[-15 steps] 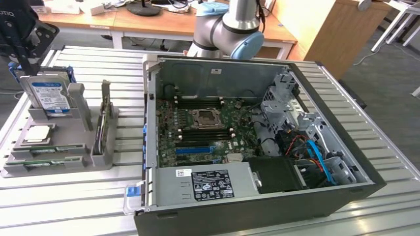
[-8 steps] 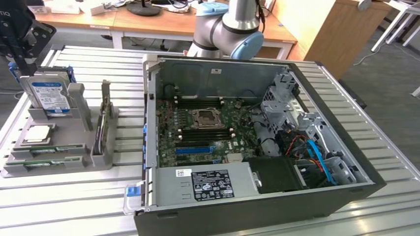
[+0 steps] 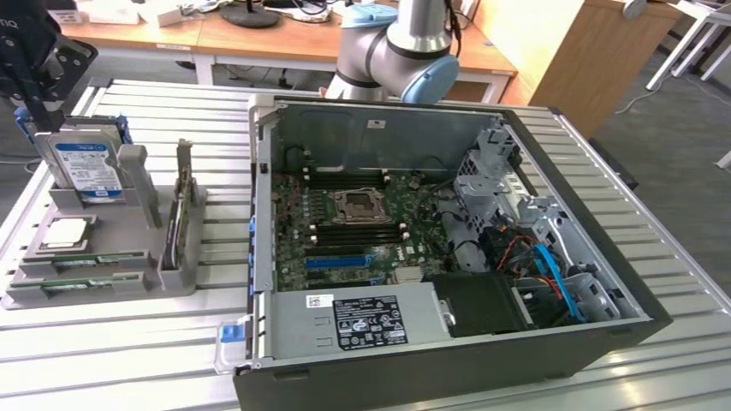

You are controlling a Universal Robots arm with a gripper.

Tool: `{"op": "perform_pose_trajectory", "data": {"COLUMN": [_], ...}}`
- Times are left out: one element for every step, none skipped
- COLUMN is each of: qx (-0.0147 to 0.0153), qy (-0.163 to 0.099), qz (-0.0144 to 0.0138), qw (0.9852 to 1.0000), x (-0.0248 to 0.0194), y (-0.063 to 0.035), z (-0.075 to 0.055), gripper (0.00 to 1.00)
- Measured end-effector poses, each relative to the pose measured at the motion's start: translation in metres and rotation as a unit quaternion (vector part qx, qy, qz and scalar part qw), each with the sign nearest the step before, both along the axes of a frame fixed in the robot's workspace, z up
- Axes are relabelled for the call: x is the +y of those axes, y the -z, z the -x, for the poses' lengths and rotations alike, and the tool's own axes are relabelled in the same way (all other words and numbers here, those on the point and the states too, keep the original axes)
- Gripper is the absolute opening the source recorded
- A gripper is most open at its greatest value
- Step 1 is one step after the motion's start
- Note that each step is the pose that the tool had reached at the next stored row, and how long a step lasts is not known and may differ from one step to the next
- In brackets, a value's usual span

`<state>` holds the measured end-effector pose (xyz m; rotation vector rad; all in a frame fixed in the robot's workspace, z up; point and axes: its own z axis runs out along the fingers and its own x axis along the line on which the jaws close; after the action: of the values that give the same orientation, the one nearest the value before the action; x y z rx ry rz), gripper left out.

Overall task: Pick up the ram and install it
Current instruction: 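Reach for the ram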

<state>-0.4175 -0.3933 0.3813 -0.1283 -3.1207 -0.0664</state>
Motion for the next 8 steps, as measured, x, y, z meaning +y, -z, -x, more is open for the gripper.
{"op": "perform_pose_trajectory", "data": {"qx": [0.0000,0.0000,0.0000,0.0000,0.0000,0.0000,0.0000,0.0000], "qy": [0.000,0.000,0.000,0.000,0.000,0.000,0.000,0.000], "qz": [0.0000,0.0000,0.0000,0.0000,0.0000,0.0000,0.0000,0.0000], "qw": [1.0000,1.0000,1.0000,1.0000,1.0000,1.0000,1.0000,1.0000], "x": [0.0000,0.0000,0.0000,0.0000,-0.0001,-0.0004,-0.0008,-0.0013], "y": [0.0000,0.0000,0.0000,0.0000,0.0000,0.0000,0.0000,0.0000], "z": [0.0000,0.0000,0.0001,0.0001,0.0002,0.0002,0.0002,0.0001], "gripper": [0.11,0.11,0.11,0.11,0.11,0.11,0.11,0.11]}}
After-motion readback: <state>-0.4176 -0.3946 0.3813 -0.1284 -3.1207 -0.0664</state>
